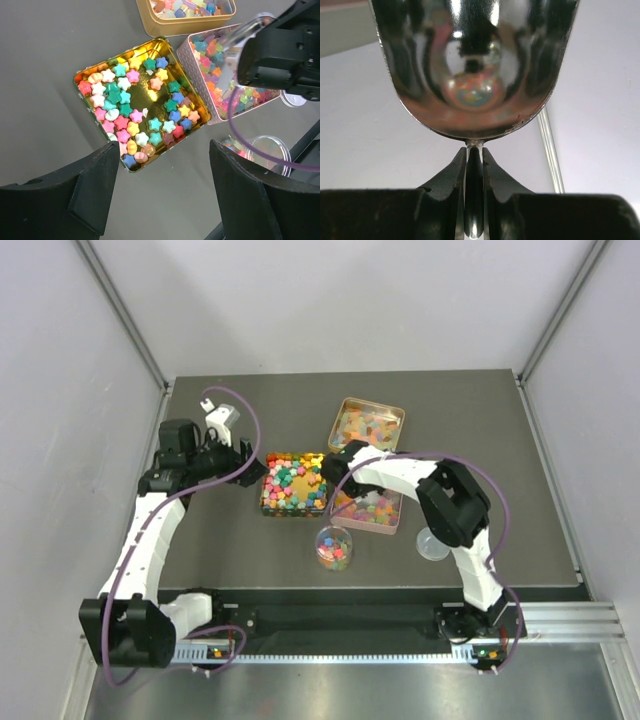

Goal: Pack the candies
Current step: Scoop the fake candies from the storage box.

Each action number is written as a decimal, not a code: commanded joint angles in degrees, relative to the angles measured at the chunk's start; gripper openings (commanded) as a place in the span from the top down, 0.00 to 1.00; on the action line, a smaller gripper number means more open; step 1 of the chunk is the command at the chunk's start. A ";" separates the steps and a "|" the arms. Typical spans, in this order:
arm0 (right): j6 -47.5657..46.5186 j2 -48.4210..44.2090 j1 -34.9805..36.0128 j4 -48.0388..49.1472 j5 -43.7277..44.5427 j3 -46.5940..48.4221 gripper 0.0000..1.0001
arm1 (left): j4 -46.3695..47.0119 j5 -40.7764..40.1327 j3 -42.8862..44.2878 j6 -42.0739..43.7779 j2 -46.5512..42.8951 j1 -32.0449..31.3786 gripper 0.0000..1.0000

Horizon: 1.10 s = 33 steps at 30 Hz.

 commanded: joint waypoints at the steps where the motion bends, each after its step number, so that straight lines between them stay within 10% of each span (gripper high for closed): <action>1: 1.14 4.59 2.78 -6.03 -3.40 6.70 1.00 | -0.79 0.63 -0.48 0.02 -2.17 0.36 0.23; 22: -14.85 -6.47 7.01 11.80 -12.72 -7.52 1.00 | 2.37 0.37 0.84 -4.54 0.37 0.45 0.23; 33: -13.97 0.20 4.82 11.11 -16.50 1.69 1.00 | 0.09 -1.21 2.42 -3.40 1.60 0.36 0.23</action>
